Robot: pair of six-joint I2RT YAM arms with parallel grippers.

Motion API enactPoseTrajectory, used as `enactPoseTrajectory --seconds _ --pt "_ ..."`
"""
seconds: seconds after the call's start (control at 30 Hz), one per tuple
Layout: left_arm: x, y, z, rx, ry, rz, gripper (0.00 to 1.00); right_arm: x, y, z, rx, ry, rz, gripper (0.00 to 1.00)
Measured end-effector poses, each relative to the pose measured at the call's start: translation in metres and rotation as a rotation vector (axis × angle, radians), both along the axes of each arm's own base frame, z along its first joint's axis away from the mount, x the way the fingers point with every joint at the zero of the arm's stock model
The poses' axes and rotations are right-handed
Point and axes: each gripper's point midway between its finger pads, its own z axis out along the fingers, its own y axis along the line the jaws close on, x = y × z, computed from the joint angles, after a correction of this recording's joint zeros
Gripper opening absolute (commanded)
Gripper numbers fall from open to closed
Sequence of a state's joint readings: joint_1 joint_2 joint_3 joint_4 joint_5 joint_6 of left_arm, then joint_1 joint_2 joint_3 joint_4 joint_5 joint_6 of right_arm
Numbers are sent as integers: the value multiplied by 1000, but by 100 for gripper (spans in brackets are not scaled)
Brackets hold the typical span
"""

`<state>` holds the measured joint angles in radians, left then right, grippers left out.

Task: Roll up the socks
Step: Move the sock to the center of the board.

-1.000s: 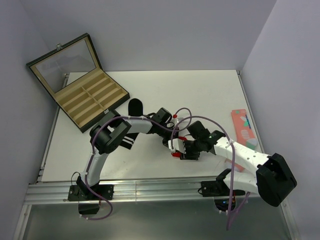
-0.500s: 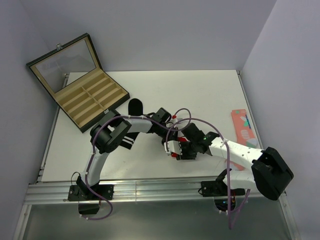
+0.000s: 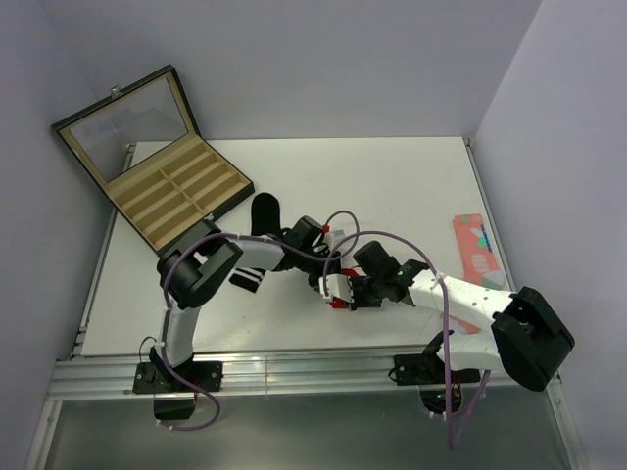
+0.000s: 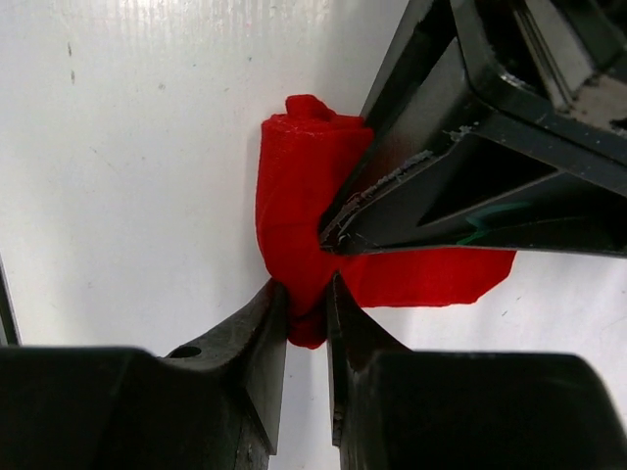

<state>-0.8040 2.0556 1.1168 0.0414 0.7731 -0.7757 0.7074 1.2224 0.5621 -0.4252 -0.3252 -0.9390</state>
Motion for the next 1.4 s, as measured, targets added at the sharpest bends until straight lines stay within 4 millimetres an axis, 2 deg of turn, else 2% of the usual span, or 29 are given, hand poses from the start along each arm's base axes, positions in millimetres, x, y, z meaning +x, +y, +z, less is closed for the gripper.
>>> enactPoseTrajectory --seconds 0.17,0.33,0.5,0.67,0.97,1.07,1.13,1.3,1.4 --pt "13 10 3 42 -57 102 34 4 4 2 15 -18 1 14" --pt "43 27 3 117 -141 234 41 5 4 2 16 -21 -3 14" --pt "68 43 2 175 -198 329 43 5 4 2 15 -21 -4 13" --pt "75 42 3 181 -222 335 44 5 4 2 15 -21 -4 13" --pt "82 26 3 151 -229 260 43 5 4 2 14 -21 -5 13" --pt "80 23 1 142 -226 239 40 5 4 2 14 -21 -5 13" --pt "77 22 0 136 -218 225 33 5 4 1 14 -21 -5 13" --pt "67 20 -7 113 -179 191 0 5 4 1 13 -19 -7 13" --pt "65 19 -7 85 -168 191 0 5 4 2 14 -18 -8 13"
